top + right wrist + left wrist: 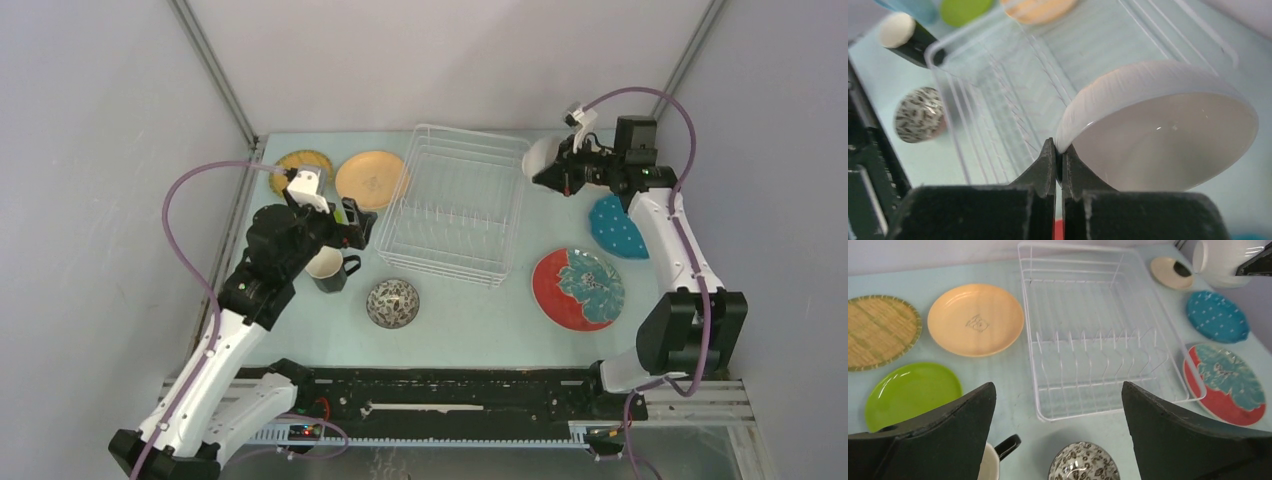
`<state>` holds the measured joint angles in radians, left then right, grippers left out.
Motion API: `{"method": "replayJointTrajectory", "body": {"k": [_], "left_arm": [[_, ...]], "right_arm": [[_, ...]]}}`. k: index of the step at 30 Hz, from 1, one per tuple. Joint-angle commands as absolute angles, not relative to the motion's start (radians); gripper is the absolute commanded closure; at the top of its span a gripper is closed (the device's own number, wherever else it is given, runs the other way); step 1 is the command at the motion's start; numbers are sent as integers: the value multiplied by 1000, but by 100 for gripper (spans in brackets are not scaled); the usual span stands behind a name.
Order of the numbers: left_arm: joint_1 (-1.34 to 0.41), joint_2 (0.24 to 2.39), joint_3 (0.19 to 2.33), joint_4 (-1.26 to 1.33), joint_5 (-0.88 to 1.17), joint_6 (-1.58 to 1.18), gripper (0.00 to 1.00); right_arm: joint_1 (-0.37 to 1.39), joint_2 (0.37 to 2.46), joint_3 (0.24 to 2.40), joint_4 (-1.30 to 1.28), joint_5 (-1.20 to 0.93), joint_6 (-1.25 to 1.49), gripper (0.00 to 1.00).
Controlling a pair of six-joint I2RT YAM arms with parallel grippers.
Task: Unload the mixed dishes from the dish rack
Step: Place the bowl at the center of the board.
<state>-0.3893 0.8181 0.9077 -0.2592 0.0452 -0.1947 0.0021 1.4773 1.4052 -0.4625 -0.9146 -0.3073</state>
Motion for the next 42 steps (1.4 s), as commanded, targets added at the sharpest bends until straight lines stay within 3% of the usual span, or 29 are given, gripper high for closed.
{"method": "replayJointTrajectory", "body": {"k": [1, 15, 30, 34, 42], "left_arm": [[-381, 778, 890, -262, 28, -125, 0], [-375, 754, 894, -276, 22, -124, 0], [-374, 753, 891, -276, 20, -126, 0], [-373, 752, 893, -276, 17, -124, 0], [-370, 744, 891, -279, 12, -123, 0]], "right_arm": [[-52, 1497, 1396, -489, -758, -471, 100], [-103, 1716, 1389, -517, -565, -547, 100], [-45, 1904, 1477, -603, -407, -569, 89], [-26, 1918, 1494, -625, -397, -571, 80], [-17, 1836, 1496, -645, -407, -566, 46]]}}
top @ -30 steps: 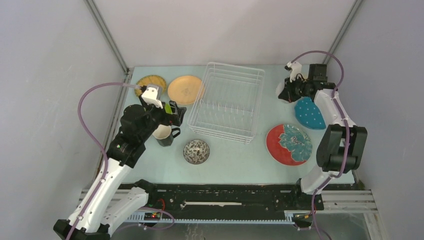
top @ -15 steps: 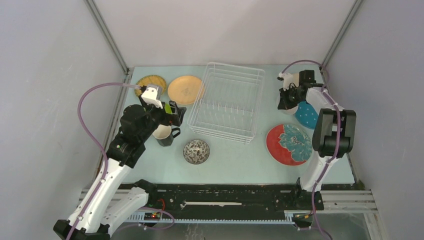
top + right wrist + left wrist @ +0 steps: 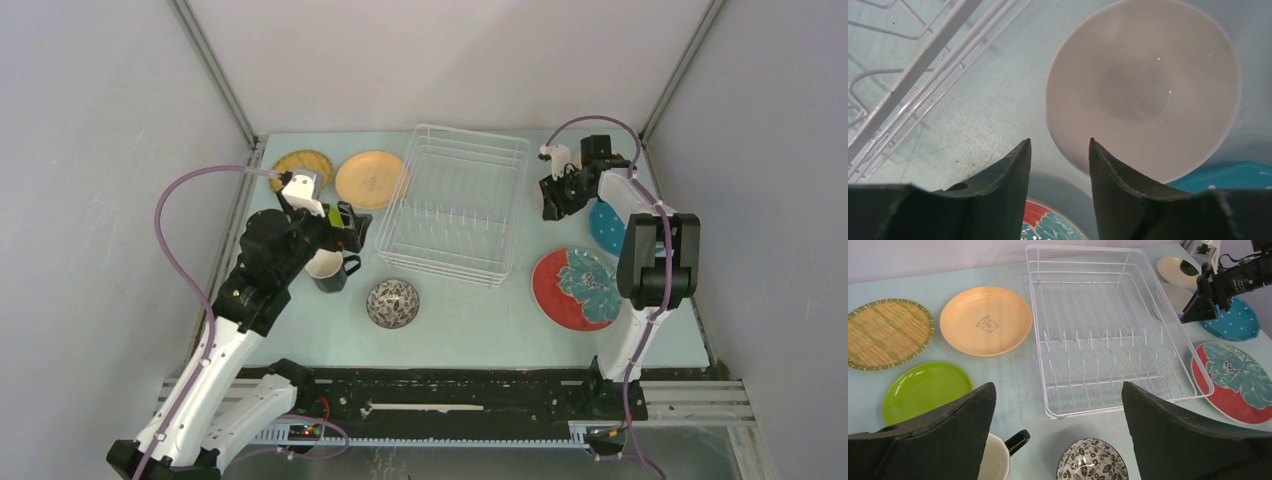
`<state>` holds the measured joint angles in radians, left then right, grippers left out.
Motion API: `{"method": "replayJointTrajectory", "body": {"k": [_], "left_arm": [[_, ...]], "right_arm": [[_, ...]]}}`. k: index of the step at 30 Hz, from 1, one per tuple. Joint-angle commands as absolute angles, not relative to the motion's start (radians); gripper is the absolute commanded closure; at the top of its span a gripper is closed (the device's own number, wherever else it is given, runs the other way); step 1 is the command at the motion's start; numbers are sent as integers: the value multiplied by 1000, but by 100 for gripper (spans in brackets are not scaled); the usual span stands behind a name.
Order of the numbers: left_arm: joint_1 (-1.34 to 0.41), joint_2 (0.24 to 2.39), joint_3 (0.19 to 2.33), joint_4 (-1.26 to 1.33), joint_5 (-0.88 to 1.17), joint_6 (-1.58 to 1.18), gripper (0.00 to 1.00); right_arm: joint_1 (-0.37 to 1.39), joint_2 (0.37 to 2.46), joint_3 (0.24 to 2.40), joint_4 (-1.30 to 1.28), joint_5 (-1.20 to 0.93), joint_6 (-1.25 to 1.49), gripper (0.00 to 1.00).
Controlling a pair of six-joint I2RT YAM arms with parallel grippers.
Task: Unload the mixed dishes from the dish rack
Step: Place the bowl at the center of the board, then reset both arms
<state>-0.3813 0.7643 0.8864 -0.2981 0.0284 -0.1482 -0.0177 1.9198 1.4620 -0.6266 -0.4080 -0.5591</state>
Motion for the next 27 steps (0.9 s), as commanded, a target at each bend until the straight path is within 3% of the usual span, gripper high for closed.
{"method": "replayJointTrajectory", "body": {"k": [1, 11, 16, 19, 27], "left_arm": [[-370, 743, 891, -278, 11, -123, 0], [-358, 718, 895, -268, 43, -135, 0], [-355, 653, 900, -305, -205, -184, 0], [-355, 587, 945, -353, -223, -176, 0], [-356, 440, 1102, -495, -197, -135, 0]], "right_arm": [[-19, 1818, 1495, -647, -410, -565, 44], [-90, 1453, 1399, -677, -531, -573, 35], [-216, 1194, 1325, -634, -585, -526, 16], [-328, 1060, 1289, -612, -704, -445, 1], [-442, 890, 1291, -704, -837, -340, 0]]}}
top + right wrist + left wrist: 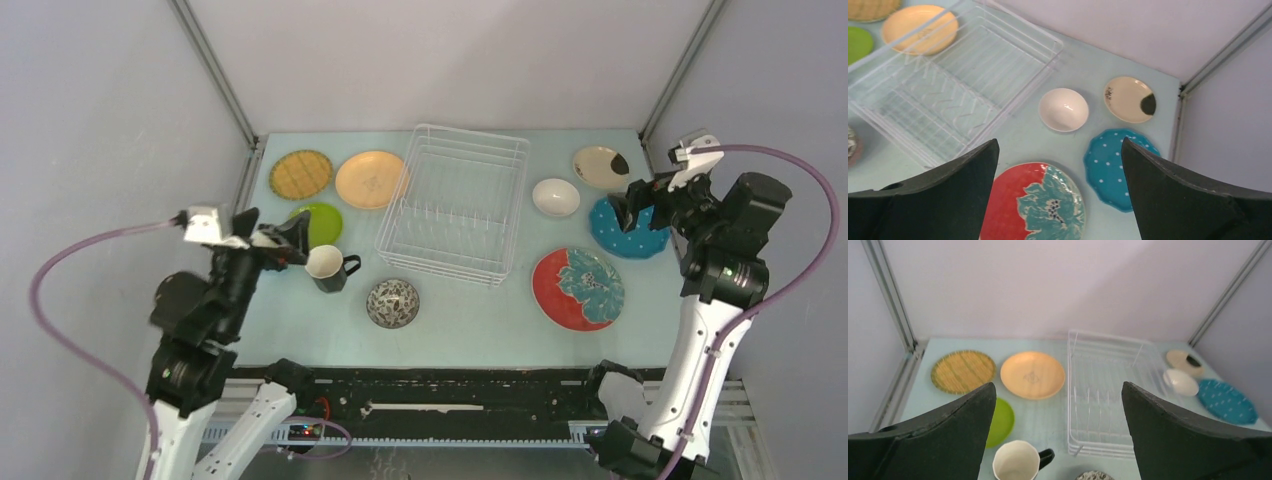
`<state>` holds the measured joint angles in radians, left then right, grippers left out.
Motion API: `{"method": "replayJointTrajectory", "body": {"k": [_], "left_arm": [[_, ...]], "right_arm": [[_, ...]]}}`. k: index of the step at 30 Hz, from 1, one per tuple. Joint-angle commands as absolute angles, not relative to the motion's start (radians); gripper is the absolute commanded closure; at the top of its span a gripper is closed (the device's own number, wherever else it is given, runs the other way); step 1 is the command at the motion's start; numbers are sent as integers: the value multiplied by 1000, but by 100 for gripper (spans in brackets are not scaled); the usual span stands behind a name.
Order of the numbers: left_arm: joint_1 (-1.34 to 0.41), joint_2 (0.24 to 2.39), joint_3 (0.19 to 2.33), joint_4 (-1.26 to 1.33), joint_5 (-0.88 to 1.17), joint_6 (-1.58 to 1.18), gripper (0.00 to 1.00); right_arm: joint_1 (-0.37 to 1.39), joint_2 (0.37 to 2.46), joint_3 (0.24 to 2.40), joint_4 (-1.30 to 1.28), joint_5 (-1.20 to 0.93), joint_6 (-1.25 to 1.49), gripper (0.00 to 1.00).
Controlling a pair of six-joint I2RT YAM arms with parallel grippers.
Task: Unload the mixed dishes from the dish rack
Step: Reset both arms
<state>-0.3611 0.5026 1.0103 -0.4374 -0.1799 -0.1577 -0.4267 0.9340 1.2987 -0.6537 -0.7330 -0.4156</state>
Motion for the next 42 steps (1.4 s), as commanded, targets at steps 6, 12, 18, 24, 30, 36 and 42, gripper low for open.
{"method": "replayJointTrajectory", "body": {"k": [6, 12, 18, 24, 30, 36, 42], "left_arm": [[-355, 389, 1171, -591, -97, -179, 0], [-356, 356, 1223, -649, -41, -225, 0], [-356, 339, 1252, -681, -12, -244, 0], [-356, 347, 1239, -688, -8, -233, 0], [-356, 340, 1211, -667, 16, -231, 0], [-355, 339, 1191, -669, 4, -221, 0], [-356, 335, 1165, -647, 27, -238, 0]], "right_arm": [[-442, 867, 1430, -884, -1003, -346, 0], [-449, 840, 1511, -889, -1060, -188, 0], [-454, 792, 1527, -852, -950, -35, 0], [-477, 749, 1506, -863, -973, -23, 0], [-505, 749, 1506, -868, -1011, -31, 0], [-525, 761, 1501, -844, -1057, -4, 0], [-534, 762, 1498, -833, -1070, -3, 0]]}}
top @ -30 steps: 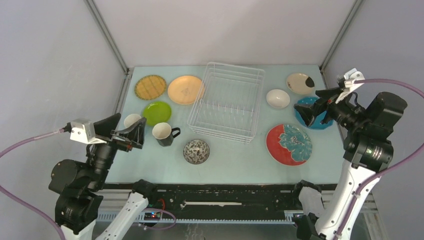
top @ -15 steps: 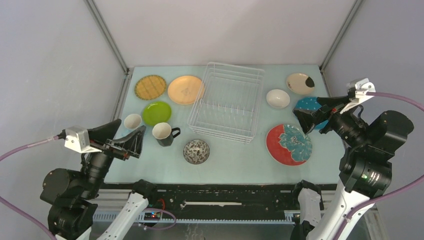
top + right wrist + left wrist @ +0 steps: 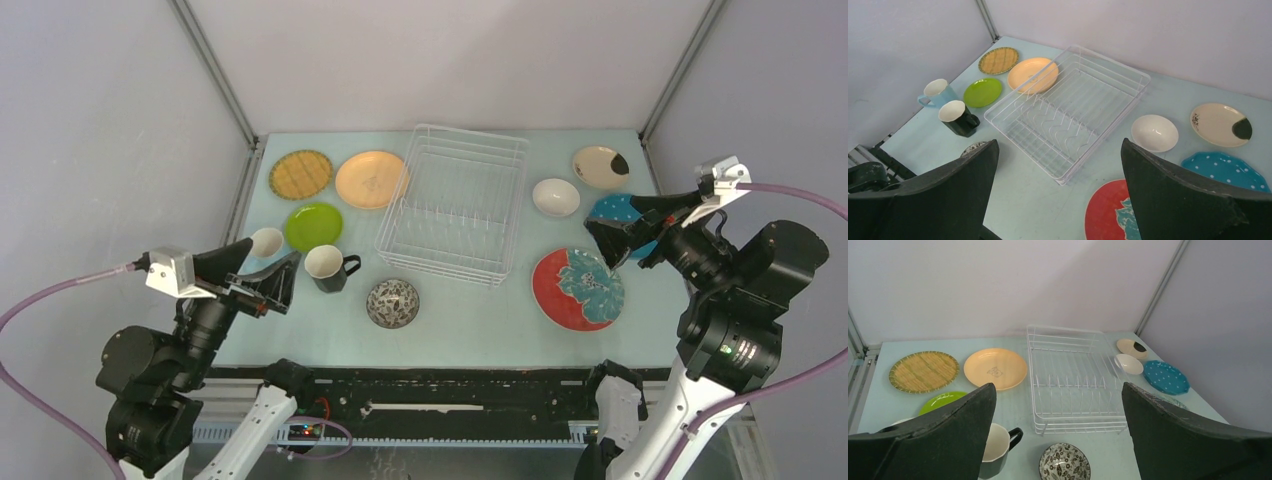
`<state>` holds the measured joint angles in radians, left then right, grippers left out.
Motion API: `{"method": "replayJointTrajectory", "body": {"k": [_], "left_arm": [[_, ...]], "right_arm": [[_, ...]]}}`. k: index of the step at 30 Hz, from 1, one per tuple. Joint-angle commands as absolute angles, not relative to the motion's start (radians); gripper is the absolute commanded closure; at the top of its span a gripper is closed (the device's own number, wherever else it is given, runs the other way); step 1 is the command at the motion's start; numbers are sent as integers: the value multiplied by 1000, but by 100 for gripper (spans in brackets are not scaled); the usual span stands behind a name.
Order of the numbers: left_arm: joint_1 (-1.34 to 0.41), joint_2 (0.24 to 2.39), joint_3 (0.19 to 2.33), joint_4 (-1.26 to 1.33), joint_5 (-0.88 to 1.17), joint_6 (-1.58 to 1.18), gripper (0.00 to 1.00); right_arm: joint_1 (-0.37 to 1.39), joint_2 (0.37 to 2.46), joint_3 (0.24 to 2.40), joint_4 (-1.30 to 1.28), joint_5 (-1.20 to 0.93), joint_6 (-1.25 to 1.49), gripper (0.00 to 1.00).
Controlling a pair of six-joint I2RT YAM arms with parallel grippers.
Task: Unload the mixed dishes from the dish rack
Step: Reset both arms
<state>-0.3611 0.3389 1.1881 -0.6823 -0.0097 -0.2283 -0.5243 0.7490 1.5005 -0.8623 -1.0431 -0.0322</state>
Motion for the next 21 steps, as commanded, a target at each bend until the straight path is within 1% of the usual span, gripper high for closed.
{"method": "replayJointTrajectory", "body": {"k": [1, 21], "left_arm": [[-356, 333, 1159, -642, 35, -241, 0], [-356, 292, 1033, -588, 60, -261, 0]], "right_arm": [[-534, 761, 1496, -833, -1069, -3, 0], [-540, 728, 1439, -827, -1100, -29, 0]]}}
